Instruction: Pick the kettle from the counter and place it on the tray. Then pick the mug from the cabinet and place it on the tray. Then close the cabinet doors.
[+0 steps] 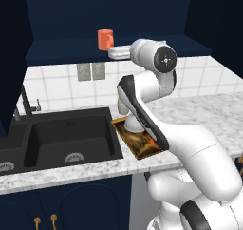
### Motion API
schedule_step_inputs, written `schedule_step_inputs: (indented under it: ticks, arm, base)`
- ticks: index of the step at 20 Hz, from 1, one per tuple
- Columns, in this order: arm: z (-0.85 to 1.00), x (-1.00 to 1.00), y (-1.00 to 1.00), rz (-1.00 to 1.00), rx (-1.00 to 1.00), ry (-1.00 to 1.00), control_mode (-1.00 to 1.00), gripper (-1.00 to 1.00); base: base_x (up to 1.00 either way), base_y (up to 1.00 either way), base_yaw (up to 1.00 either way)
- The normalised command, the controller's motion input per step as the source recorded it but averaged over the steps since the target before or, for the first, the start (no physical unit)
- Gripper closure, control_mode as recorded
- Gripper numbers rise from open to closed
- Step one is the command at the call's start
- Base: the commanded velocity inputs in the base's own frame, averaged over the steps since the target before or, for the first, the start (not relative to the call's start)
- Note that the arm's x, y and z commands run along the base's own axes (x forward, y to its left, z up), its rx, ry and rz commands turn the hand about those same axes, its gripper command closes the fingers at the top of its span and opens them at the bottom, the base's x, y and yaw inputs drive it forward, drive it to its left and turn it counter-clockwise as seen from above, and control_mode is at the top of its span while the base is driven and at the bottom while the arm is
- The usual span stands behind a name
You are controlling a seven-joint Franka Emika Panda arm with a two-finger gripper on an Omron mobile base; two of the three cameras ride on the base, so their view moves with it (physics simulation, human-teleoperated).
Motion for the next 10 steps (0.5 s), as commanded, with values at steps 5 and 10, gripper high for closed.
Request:
schedule_step_inputs:
  ticks: [5,10]
  arm:
    - [0.0,0.53,-0.02,0.06,0.0,0.1,-1.0,-1.0]
    - [0.0,0.61,0.0,0.04,0.0,0.04,-1.0,-1.0]
  base:
    - [0.0,0.0,0.0]
    - [0.0,0.0,0.0]
